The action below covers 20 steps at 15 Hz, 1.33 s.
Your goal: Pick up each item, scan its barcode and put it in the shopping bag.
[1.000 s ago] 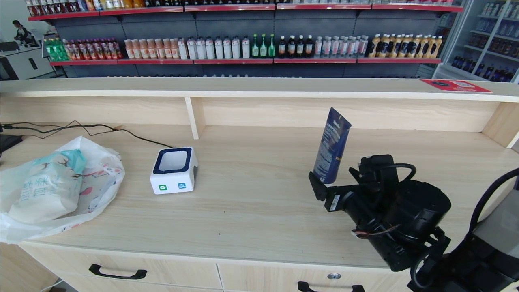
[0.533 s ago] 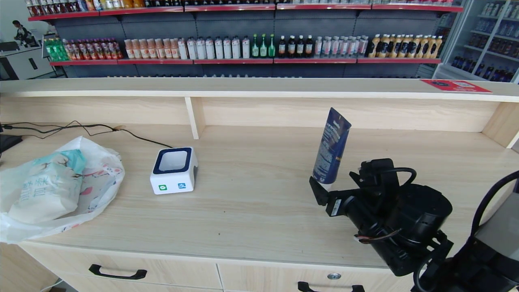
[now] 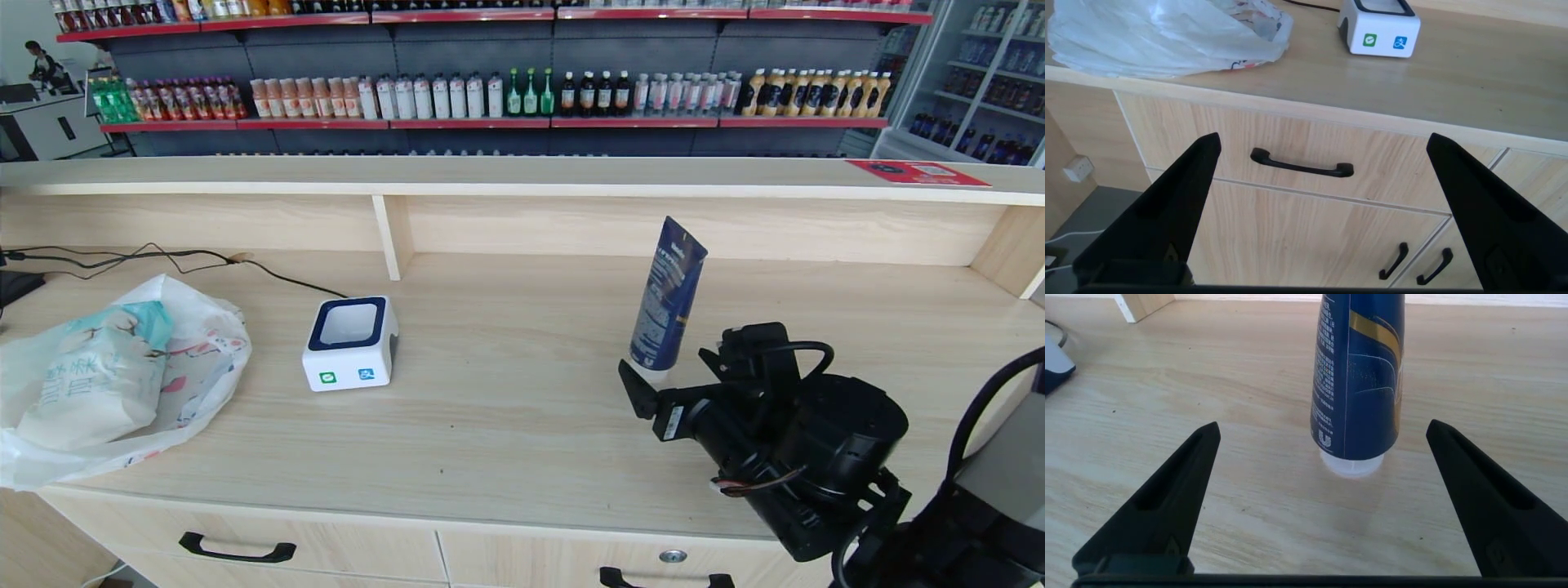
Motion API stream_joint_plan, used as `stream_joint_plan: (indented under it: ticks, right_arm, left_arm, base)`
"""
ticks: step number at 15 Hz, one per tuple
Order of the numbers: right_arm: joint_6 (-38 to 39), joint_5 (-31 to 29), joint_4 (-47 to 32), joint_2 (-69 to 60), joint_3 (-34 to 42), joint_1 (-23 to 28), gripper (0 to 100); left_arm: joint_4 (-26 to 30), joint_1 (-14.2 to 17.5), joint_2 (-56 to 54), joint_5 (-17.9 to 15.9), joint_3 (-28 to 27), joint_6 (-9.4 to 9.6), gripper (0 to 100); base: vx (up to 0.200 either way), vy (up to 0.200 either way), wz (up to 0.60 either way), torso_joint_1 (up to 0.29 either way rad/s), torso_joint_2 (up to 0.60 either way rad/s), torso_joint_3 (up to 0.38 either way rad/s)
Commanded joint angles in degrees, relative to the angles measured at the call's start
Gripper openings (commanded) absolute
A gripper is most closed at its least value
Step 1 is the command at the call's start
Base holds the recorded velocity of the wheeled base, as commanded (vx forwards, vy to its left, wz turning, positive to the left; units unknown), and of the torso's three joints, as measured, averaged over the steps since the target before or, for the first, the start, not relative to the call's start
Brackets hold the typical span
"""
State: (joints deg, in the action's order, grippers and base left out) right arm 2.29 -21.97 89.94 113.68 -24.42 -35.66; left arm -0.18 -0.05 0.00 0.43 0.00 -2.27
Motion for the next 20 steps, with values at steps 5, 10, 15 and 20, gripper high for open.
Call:
stream_joint_plan:
  ticks: [5, 10, 15, 20]
  right_arm:
    - [-0.2, 0.1, 0.1, 0.0, -0.7, 0.5, 100]
    - [-0.3, 0.1, 0.1, -1.8, -1.3, 0.8, 100]
    - [-0.3, 0.1, 0.1, -3.3, -1.2, 0.6, 100]
    - [-0.7, 0.3, 0.1, 0.2, -3.6, 1.9, 100]
  left_arm:
    - [-0.1, 0.0, 0.1, 0.0, 0.0, -0.02, 100]
    - [-0.1, 0.0, 0.1, 0.0, 0.0, -0.02, 100]
    - [0.0, 0.0, 0.0, 0.0, 0.0, -0.02, 100]
    - [0.0, 0.0, 0.0, 0.0, 0.0, -0.02, 100]
  base:
    - [0.0, 0.0, 0.0, 0.0, 0.0, 0.0]
    - [0.0, 0.0, 0.0, 0.0, 0.0, 0.0]
    - [0.0, 0.0, 0.0, 0.0, 0.0, 0.0]
    - [0.0, 0.0, 0.0, 0.0, 0.0, 0.0]
